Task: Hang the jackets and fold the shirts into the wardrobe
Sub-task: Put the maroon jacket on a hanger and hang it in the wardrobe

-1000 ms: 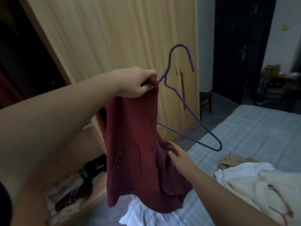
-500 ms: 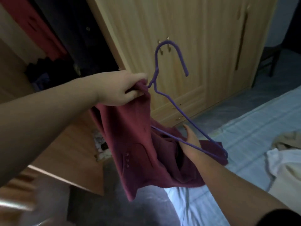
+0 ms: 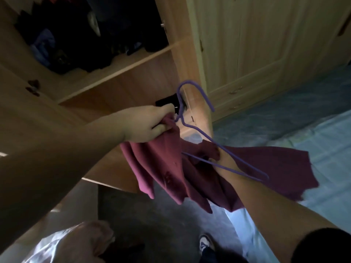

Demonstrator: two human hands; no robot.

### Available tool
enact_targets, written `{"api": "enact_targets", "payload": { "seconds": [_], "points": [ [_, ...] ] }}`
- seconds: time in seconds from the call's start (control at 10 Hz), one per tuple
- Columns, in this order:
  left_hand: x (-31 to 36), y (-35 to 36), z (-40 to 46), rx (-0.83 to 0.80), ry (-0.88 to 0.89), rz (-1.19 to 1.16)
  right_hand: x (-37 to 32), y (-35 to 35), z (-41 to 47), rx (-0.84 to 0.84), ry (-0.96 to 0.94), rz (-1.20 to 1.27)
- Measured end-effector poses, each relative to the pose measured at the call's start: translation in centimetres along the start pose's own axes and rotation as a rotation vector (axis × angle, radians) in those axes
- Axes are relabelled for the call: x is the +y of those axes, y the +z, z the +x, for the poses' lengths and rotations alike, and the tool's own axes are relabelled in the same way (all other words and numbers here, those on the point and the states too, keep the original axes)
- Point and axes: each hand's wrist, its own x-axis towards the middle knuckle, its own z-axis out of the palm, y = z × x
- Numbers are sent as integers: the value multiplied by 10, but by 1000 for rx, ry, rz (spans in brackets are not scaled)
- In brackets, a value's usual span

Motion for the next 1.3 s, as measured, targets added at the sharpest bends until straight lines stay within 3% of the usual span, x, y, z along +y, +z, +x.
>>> {"api": "enact_targets", "payload": {
  "seconds": [0.2,0.3,0.5,0.6,0.8,1.0,1.1,1.3],
  "points": [
    [-66,49,14,-47,65,-82,14,16,17,100,75,-18],
    [-85,69,22,-64,61,-91,16,9,16,58,104,-171],
    [-126,119,23,-93,10,-199,42,13,54,-43,168,-291],
    [-138,140,17,-25,41,-221,56,23,84,-156,147,-328],
    [-155,165,10,-45,-35,-353,70,59,134,-356,-1,-466],
    [-150,174,-2,-80,-120,-334,88,97,134,-486,37,-532],
    [-142,170,-8,-69,-163,-353,105,103,137,-485,146,-574],
    [-131,167,-11,-124,-141,-280,80,76,126,-211,108,-424]
  ]
}}
